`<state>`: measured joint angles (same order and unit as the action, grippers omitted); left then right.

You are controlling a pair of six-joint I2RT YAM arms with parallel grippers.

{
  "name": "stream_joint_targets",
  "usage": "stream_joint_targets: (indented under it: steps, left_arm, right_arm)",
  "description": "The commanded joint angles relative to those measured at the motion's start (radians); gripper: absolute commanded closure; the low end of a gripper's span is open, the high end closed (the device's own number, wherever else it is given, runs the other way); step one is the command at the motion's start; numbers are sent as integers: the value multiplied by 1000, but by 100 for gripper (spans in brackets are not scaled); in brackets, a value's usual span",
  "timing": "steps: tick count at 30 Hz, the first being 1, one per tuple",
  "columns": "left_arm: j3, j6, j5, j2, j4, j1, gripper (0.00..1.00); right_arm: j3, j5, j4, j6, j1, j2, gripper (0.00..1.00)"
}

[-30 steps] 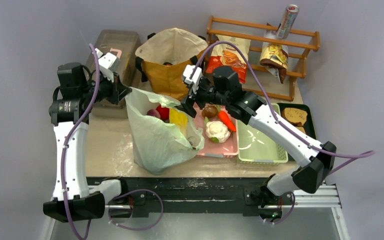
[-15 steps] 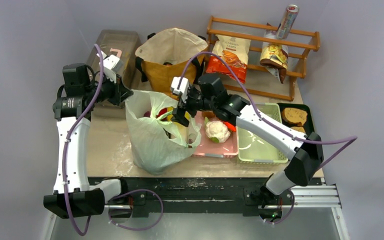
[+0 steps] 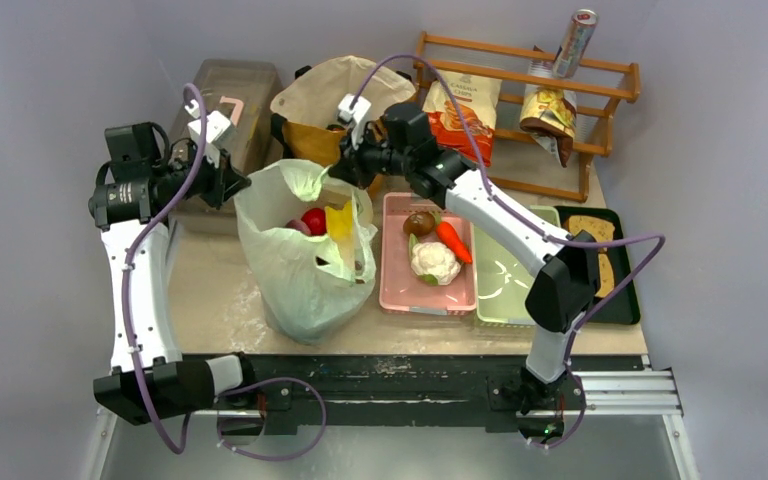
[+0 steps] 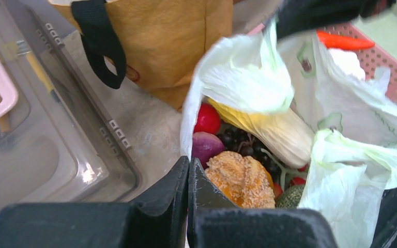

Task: Untie the knot of the grocery bags and take out the mixed food
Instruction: Pick up the fake bread from the takeout bag.

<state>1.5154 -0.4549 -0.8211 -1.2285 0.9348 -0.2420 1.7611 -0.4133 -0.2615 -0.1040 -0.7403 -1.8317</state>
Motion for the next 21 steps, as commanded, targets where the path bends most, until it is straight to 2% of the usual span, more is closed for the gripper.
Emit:
stream_joint_targets:
  steps: [1,3,7,9,13,14,15,16,17,19,21]
  left_arm:
    - [31,-257,-105,34,83,-12,100]
    - [6,-243,-127,62,31,-35,100]
    - [42,-110,-189,58,-110,-100,100]
    - [94,-189,-216,32,-18,-94,100]
    - [147,-526,-203,1,341,-31,98]
    - [155,-547,-220,6,391,-31,82]
    - [164,-522,-236,14,415,-28,64]
    - [179,-472,-260,27,416,-19,50]
    - [191,-404,-284,47,395,-5,42]
    - [186,-315,-279,92,361,74,39]
    - [144,-300,-163,132,334,231,39]
  right_arm:
    - [41,-137,142,271,99,32,100]
    - [8,-163,204,343,134,44,100]
    - [4,-224,255,458,173,34,100]
    - [2,-256,241,490,173,14,100]
    - [-64,-313,191,498,173,-10,100]
    - [-92,-312,196,489,173,-5,100]
    - [-113,-313,198,481,173,2,100]
    - [-123,-320,197,477,174,3,100]
    - [-126,-328,193,477,174,3,100]
    - [-123,-331,187,475,174,4,100]
    - [-118,-329,188,479,174,4,100]
